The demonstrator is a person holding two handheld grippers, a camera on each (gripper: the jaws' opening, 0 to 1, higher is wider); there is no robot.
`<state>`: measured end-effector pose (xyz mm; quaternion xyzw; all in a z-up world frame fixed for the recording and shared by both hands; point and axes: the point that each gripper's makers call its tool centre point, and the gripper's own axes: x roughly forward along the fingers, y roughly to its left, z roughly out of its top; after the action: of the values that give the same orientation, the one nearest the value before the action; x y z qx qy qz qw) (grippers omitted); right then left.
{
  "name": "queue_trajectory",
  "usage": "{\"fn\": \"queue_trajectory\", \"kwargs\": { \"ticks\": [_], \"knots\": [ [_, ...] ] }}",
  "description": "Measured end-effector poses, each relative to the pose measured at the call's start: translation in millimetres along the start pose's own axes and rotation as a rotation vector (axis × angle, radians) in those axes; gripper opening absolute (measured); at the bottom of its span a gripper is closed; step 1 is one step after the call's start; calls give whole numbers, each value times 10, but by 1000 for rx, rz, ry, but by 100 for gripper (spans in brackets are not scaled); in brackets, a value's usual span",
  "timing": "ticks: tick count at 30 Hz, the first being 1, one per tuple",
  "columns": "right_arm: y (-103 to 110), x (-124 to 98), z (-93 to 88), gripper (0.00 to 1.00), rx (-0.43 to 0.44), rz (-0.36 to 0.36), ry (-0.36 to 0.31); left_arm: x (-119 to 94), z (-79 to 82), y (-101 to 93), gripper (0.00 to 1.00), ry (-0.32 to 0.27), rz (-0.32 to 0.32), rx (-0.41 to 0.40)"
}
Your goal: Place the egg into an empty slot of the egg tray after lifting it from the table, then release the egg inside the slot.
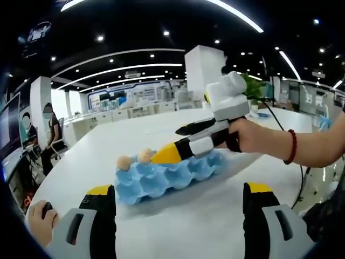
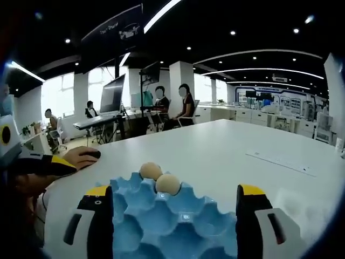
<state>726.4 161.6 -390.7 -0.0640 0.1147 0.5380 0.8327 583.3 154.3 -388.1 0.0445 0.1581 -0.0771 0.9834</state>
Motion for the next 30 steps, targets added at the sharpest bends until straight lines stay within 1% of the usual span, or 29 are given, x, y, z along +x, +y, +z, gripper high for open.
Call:
{"fn": "queue_trajectory", "kwargs": {
  "ticks": [5,7,11,17,19,20,22,30],
  "knots": [
    [-74,-68,26,98,7,-12,-4,22,-18,-65,100,6,-7,-9],
    [-124,-91,34,97,16,-19,-4,35,-21,-51,100,2,-7,-11],
    [-177,-147,59,97,30,-29,-11,51,-58,-64,100,16,-5,-13],
    [-302,-263,37,96,32,-62,-4,56,-59,-125,100,18,-8,-15],
    [-346,-284,38,96,27,-74,-7,57,-50,-120,100,14,-8,-16],
    [-368,-292,23,96,18,-80,2,60,-50,-109,100,14,-9,-15],
    [-391,-313,4,96,10,-89,6,67,-64,-102,100,23,-11,-10],
    [-469,-464,-40,95,12,-109,6,91,-61,-62,100,19,-15,-12]
  ]
}}
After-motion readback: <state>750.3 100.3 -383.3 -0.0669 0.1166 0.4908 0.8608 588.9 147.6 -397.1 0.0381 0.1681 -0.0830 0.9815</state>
